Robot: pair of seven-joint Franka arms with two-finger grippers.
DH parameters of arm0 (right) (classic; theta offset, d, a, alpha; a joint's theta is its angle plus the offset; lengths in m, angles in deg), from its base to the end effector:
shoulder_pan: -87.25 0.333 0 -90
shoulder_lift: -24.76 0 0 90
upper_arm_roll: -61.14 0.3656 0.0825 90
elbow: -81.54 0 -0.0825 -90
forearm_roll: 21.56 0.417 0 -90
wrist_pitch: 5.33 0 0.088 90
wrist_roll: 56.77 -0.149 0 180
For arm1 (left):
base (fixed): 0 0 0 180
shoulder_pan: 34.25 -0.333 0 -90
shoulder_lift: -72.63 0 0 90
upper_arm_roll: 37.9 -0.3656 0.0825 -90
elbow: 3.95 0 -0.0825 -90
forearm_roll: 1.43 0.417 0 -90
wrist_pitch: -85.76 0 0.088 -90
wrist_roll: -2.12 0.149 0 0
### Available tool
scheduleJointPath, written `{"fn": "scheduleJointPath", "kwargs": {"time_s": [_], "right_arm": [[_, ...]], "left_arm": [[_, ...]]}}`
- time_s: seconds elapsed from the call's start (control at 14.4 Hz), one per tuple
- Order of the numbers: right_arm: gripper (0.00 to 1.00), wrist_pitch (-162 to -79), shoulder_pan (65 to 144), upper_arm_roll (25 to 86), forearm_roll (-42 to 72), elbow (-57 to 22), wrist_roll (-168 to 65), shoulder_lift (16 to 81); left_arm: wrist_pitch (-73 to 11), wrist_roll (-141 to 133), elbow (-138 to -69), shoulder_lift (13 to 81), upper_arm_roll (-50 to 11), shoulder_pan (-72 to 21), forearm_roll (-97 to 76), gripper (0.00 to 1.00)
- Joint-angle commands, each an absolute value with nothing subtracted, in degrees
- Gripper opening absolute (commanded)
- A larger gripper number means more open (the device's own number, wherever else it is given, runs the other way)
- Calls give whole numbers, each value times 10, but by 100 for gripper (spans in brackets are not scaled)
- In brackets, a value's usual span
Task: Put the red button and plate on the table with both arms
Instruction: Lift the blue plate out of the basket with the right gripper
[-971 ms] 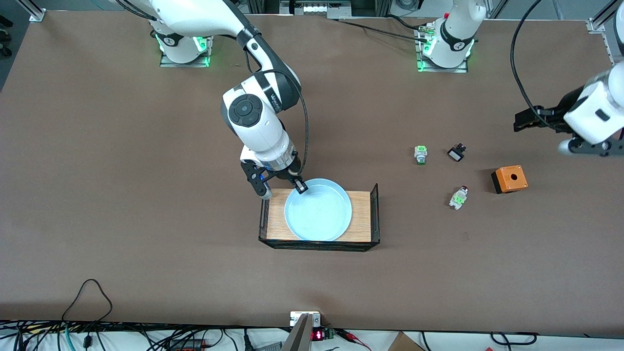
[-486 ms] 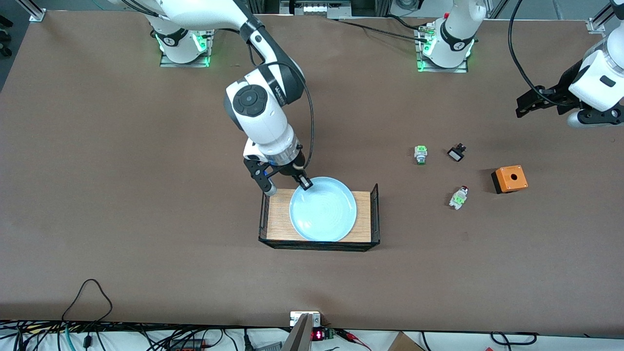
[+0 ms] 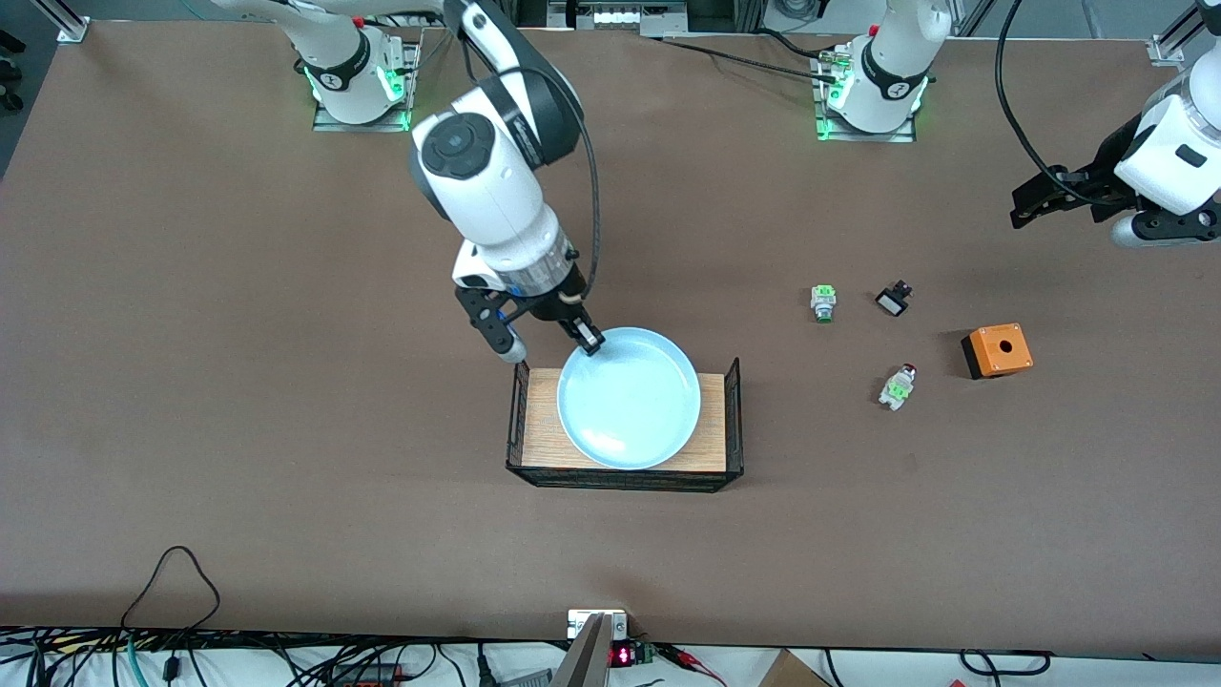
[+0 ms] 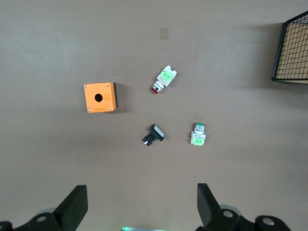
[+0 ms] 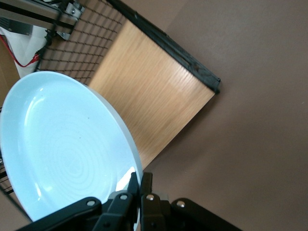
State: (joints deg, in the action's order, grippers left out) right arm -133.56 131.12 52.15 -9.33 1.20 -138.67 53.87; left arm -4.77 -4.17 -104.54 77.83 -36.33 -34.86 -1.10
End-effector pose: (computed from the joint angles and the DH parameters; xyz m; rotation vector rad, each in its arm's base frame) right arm 0.6359 0.4888 0.4427 -2.5210 1.2057 -0.1076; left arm 0.5469 -0.0089 0.5916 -3.1219 -0.1452 0.1316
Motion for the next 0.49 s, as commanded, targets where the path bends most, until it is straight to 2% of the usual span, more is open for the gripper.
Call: {"fn": "scheduleJointPath", "kwargs": {"time_s": [0.0, 0.42], "right_arm": [[0, -1267, 1282, 523, -77, 10, -1318, 494], [0, -1114, 1165, 523, -41, 5, -1088, 435]], "left_arm": [[-50, -40, -1049, 784, -361, -357, -1, 100], [-50, -17, -1049, 784, -361, -358, -1, 100]]}}
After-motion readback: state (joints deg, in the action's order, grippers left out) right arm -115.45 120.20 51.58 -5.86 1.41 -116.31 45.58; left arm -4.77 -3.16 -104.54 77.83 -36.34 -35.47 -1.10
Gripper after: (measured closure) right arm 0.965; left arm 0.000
